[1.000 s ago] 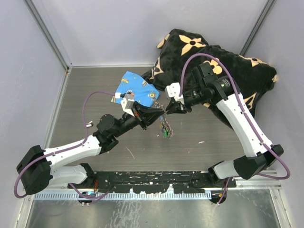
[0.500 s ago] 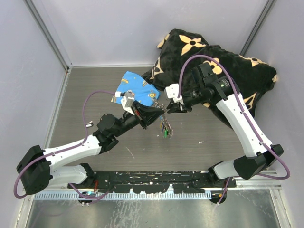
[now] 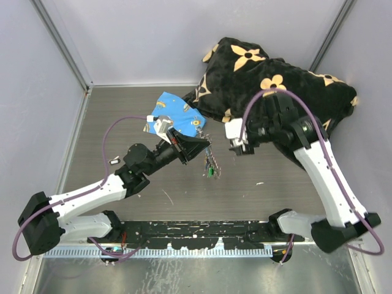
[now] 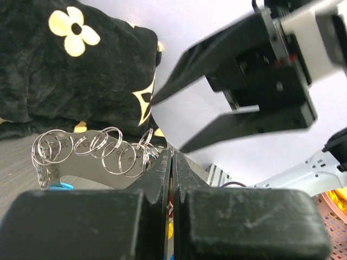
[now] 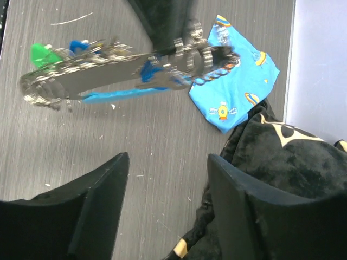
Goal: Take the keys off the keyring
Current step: Remove the key from the keyring.
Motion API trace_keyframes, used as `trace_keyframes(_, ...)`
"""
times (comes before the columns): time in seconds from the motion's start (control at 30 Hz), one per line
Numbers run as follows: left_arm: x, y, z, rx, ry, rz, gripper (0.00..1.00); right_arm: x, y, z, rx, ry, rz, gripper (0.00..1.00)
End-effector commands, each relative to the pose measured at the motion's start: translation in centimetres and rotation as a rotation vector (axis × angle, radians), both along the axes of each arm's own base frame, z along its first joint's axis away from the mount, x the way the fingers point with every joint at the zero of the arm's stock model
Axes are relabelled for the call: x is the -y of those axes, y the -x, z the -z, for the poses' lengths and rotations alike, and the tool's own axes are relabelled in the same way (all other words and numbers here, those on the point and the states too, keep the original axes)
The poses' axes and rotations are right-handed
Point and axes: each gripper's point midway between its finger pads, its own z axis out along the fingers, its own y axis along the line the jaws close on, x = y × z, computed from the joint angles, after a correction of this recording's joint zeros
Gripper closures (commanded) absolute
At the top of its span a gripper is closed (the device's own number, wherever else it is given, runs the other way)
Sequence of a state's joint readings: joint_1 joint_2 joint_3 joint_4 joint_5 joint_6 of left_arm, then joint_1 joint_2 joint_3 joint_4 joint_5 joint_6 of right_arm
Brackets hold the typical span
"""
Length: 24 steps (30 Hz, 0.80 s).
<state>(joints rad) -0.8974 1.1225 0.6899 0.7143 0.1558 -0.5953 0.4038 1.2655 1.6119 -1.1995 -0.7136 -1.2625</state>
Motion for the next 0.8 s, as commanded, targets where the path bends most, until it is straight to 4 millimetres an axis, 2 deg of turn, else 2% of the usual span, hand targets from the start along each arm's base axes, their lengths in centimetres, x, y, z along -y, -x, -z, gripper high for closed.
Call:
trace_keyframes(0.0,-1.9,0.4,-5.5,0.074,0.132,-0.013,1.0,-0.8,1.3,-2.0,0.229,-0.169,-0.049,0.28)
trace_keyframes(0.07,-2.1,0.5,-5.4,0.088,0.132,-0.004,1.0,-1.1,2.0,-3.0,0.312,-0.296,-0.026,0.25)
trace_keyframes(0.1,-2.2,0.5,-5.5,0.1,0.138,0.004,1.0,-1.3,2.4,-3.4,0.384,-0.359,-0.037,0.3)
trace_keyframes(0.2,-2.2,0.7,-5.5,0.13,0.141,0.031,1.0,-1.4,2.0,-4.0,0.409,-0.47,0.021,0.52)
trace_keyframes(0.27,-2.1,1.0,-5.3,0.147,0.127,0.049,1.0,-1.4,1.1,-4.0,0.406,-0.504,0.063,0.62)
trace_keyframes(0.3,-2.0,1.2,-5.2,0.155,0.123,0.06,1.0,-1.5,1.1,-3.8,0.417,-0.507,0.054,0.64)
trace_keyframes(0.37,-1.8,1.6,-4.9,0.174,0.106,0.084,1.0,-1.7,1.4,-3.7,0.447,-0.544,0.038,0.65)
trace_keyframes(0.53,-1.2,1.9,-4.0,0.186,0.081,0.125,1.0,-2.6,1.7,-1.8,0.493,-0.538,-0.008,0.67)
trace_keyframes(0.77,-0.8,1.6,-3.9,0.197,0.064,0.142,1.0,-3.3,2.1,-2.4,0.583,-0.558,-0.015,0.67)
